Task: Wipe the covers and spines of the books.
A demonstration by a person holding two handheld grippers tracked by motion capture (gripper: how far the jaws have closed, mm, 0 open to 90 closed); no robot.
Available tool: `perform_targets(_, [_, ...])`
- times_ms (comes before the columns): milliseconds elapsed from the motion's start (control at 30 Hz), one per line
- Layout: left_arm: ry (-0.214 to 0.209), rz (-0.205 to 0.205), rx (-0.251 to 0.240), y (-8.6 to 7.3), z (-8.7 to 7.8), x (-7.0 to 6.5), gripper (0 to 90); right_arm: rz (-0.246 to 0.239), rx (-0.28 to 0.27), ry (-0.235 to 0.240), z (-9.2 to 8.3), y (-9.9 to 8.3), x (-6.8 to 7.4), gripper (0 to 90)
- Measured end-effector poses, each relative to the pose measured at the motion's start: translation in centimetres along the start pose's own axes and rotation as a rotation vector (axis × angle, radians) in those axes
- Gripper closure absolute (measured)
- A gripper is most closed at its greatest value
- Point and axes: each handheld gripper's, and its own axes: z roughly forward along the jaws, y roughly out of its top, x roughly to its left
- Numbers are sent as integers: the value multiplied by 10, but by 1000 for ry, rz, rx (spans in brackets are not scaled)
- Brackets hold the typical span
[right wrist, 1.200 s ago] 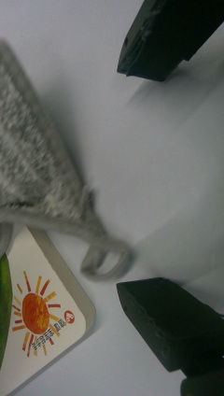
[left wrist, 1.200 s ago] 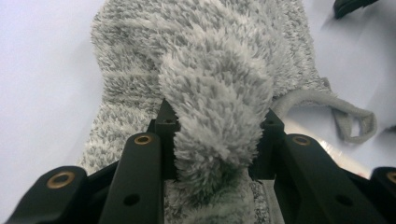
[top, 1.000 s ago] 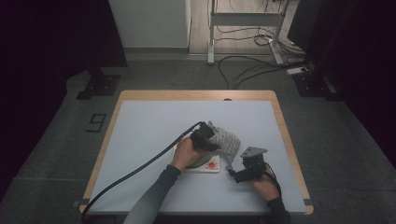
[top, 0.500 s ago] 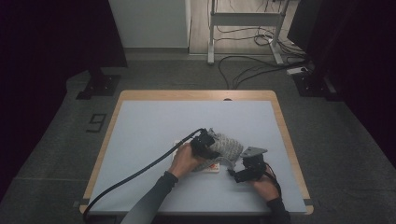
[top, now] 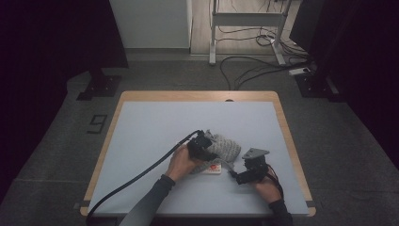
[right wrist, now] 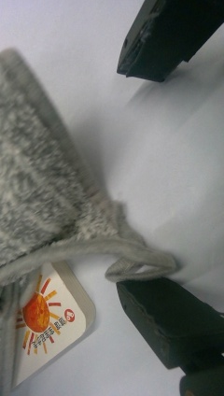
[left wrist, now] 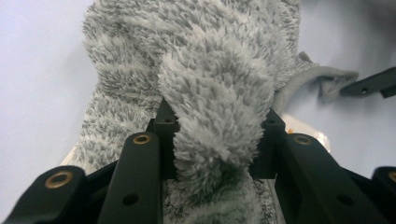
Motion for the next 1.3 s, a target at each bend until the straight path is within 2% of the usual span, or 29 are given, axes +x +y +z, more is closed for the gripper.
perform_targets(767, [55, -99, -9, -53, -41, 35, 624, 3, 1, -1, 0, 0, 0, 0])
perform_targets(1300, [103, -151, -2, -82, -65, 51, 622, 3, 1, -1, 0, 0, 1, 0])
